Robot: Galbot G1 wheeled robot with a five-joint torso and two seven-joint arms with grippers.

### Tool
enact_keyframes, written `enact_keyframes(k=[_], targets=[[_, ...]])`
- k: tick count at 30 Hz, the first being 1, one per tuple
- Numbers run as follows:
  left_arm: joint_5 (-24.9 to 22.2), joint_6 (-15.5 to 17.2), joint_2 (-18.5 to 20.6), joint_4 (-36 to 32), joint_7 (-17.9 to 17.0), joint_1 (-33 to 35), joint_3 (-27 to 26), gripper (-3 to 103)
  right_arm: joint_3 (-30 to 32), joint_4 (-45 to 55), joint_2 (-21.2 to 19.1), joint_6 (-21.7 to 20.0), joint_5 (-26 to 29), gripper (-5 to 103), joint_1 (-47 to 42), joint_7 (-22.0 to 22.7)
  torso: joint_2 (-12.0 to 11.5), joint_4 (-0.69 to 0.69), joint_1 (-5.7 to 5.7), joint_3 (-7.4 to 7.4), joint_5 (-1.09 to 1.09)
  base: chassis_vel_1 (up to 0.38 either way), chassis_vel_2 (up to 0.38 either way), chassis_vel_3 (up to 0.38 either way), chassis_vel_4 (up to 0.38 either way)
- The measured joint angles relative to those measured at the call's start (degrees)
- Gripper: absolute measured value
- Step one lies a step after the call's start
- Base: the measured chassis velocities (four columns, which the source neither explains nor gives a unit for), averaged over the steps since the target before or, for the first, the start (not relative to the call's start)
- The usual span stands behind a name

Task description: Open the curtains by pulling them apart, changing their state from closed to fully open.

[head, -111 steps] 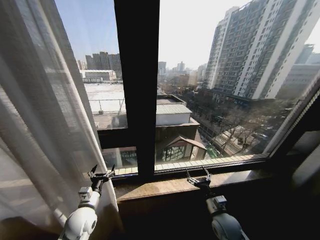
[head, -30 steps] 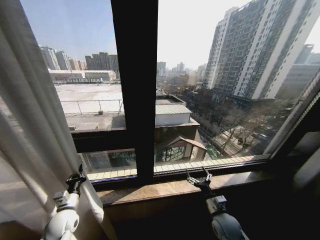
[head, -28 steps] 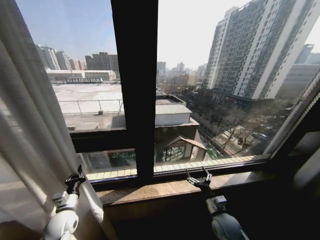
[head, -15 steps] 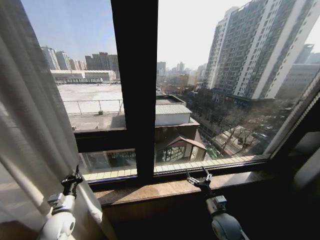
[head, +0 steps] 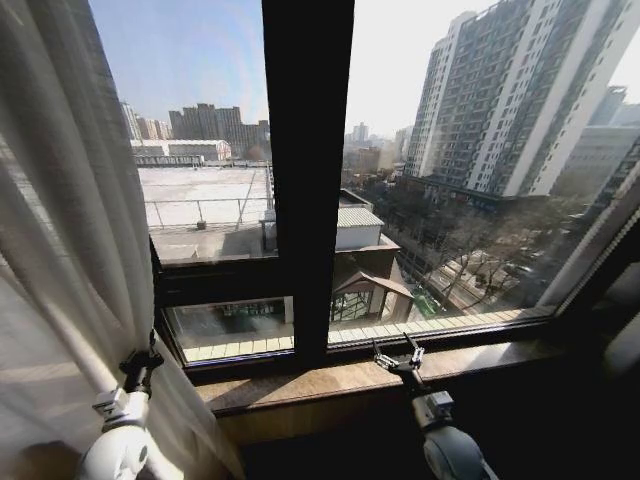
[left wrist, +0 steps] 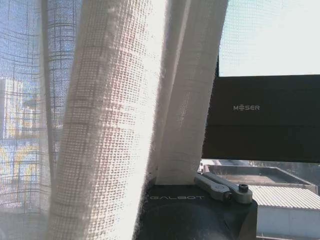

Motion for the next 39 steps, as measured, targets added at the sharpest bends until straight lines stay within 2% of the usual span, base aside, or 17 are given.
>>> enact_keyframes(k=[39], targets=[[0.13,-0.76,-1.27,-1.06,-0.39,3.45,-3.63,0,0.0,0.0,0.0,0.0,0.0,100,0.0,0.0,0.0,0.0,0.0,0.0,0.01,0.383,0.313,-0.383,-0.312]])
